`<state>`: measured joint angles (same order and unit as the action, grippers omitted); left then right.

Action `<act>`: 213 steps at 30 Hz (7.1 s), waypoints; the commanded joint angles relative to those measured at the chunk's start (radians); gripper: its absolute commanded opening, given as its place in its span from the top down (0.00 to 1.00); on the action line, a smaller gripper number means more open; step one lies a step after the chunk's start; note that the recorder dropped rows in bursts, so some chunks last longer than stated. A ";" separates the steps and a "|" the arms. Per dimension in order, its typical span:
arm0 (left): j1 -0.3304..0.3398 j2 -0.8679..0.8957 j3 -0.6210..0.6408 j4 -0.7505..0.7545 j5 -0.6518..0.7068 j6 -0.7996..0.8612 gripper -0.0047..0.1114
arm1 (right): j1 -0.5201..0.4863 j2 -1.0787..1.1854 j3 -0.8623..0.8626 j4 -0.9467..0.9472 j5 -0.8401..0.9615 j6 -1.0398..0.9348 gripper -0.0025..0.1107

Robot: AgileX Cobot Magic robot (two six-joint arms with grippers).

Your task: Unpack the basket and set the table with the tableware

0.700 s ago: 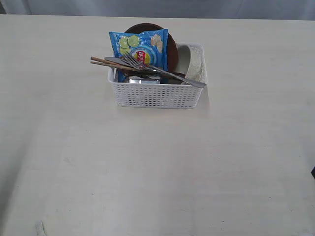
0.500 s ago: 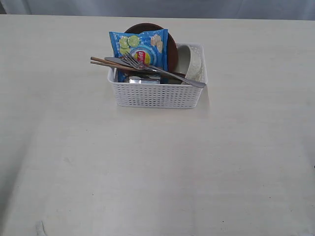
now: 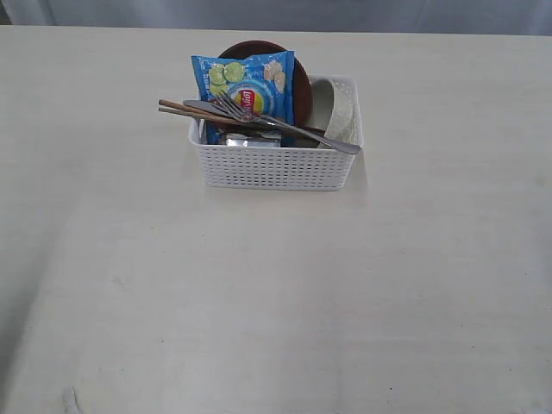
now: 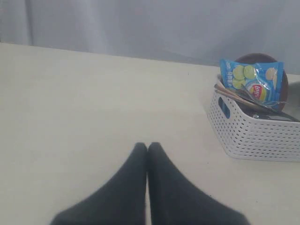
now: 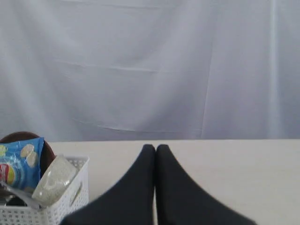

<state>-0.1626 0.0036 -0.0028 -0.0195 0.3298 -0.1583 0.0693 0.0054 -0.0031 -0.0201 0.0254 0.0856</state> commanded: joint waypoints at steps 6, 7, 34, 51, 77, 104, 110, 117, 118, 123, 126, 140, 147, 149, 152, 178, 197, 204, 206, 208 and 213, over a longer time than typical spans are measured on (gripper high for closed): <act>0.001 -0.004 0.003 -0.011 -0.011 0.001 0.96 | 0.003 -0.005 0.003 -0.007 -0.275 0.035 0.98; 0.001 -0.004 0.003 -0.011 -0.011 0.001 0.96 | 0.003 -0.005 -0.010 -0.007 -0.262 0.035 0.98; 0.001 -0.004 0.003 -0.004 -0.011 0.001 0.96 | 0.494 1.362 -0.946 0.127 0.733 -0.031 0.98; 0.001 -0.004 0.003 -0.004 -0.011 0.001 0.96 | 0.497 1.609 -1.439 0.064 1.011 -0.253 0.98; 0.001 -0.004 0.003 -0.004 -0.011 0.001 0.96 | 0.607 2.072 -1.926 0.114 1.196 -0.420 0.98; 0.001 -0.004 0.003 -0.004 -0.011 0.001 0.96 | 0.572 2.178 -1.926 -0.004 1.196 -0.419 0.65; 0.001 -0.004 0.003 -0.004 -0.011 0.001 0.96 | 0.511 2.185 -1.926 0.086 1.196 -0.461 0.65; 0.001 -0.004 0.003 -0.004 -0.011 0.001 0.96 | 0.480 2.191 -1.926 0.171 1.196 -0.510 0.65; 0.001 -0.004 0.003 -0.004 -0.011 0.001 0.96 | 0.480 2.193 -1.926 0.185 1.196 -0.519 0.65; 0.001 -0.004 0.003 -0.004 -0.011 0.001 0.96 | 0.480 2.216 -1.926 0.212 1.196 -0.550 0.65; 0.001 -0.004 0.003 -0.004 -0.011 0.001 0.96 | 0.480 2.232 -1.926 0.212 1.196 -0.550 0.65; 0.001 -0.004 0.003 -0.004 -0.011 0.001 0.96 | 0.480 2.196 -1.926 0.195 1.196 -0.557 0.98; 0.001 -0.004 0.003 -0.012 -0.011 0.001 0.96 | 0.491 2.109 -1.926 0.225 1.196 -0.462 0.98; 0.001 -0.004 0.003 -0.012 -0.011 0.001 0.96 | 0.519 2.071 -1.926 0.261 1.196 -0.358 0.98; 0.001 -0.004 0.003 -0.012 -0.011 0.001 0.96 | 0.604 2.030 -1.926 0.261 1.196 -0.163 0.98; 0.001 -0.004 0.003 -0.012 -0.011 0.001 0.96 | 0.945 2.091 -1.553 0.012 0.701 0.898 0.98; 0.001 -0.004 0.003 -0.012 -0.011 0.001 0.96 | 0.889 2.177 -1.555 -0.031 0.567 0.857 0.98; 0.001 -0.004 0.003 -0.012 -0.011 0.001 0.96 | 0.889 2.195 -1.555 -0.029 0.567 0.856 0.98; 0.001 -0.004 0.003 -0.012 -0.011 0.001 0.96 | 0.889 2.203 -1.555 -0.029 0.569 0.856 0.98; 0.001 -0.004 0.003 -0.012 -0.011 0.001 0.96 | 0.889 2.209 -1.555 -0.027 0.570 0.854 0.98; 0.001 -0.004 0.003 -0.012 -0.011 0.001 0.96 | 0.889 2.209 -1.555 -0.029 0.568 0.854 0.98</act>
<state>-0.1626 0.0036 -0.0028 -0.0195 0.3298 -0.1583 0.9596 2.2180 -1.5564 -0.0423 0.5964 0.9477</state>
